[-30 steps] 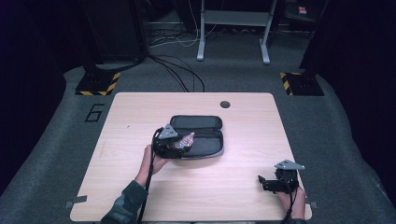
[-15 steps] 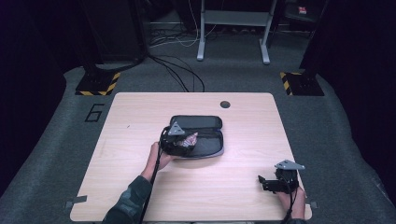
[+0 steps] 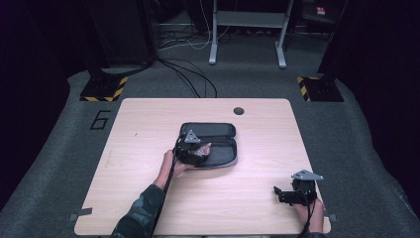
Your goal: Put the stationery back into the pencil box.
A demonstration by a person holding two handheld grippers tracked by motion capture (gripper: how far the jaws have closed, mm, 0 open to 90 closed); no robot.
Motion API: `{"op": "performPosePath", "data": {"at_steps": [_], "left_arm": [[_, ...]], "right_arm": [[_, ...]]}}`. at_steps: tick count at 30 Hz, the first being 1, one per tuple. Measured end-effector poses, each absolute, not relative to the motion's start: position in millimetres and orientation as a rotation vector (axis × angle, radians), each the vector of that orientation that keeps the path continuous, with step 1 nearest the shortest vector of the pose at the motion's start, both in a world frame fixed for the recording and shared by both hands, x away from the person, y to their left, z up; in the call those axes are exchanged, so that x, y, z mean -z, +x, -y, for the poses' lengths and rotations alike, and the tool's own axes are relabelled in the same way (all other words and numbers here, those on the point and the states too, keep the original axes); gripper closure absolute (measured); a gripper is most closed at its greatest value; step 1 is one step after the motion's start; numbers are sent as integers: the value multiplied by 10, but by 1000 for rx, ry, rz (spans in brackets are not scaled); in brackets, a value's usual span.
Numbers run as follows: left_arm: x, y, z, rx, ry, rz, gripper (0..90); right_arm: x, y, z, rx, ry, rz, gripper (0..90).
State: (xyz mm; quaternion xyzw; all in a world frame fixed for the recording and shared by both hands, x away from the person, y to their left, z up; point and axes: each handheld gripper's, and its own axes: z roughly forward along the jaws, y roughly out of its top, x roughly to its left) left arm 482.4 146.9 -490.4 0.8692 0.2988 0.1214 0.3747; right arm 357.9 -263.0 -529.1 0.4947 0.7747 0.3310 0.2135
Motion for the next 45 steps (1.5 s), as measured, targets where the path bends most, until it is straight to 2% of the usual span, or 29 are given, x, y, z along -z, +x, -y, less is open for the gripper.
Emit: {"op": "performPosePath", "data": {"at_steps": [14, 23, 33, 37, 45], "left_arm": [[4973, 4873, -1422, -319, 2248, -823, 380], [4832, 4805, -1535, -308, 2169, -840, 205], [4525, 4475, -1733, -330, 2117, -804, 129], [4422, 4304, -1844, -377, 2128, -785, 105], [4353, 3989, -2054, -411, 2106, -801, 76]], "right_arm": [[5291, 3579, 2630, -918, 1373, -2150, 33], [5291, 3578, 2630, -918, 1373, -2150, 34], [5291, 3579, 2630, -918, 1373, -2150, 34], [5290, 3579, 2630, -918, 1373, -2150, 34], [5290, 3579, 2630, -918, 1373, -2150, 34]]}}
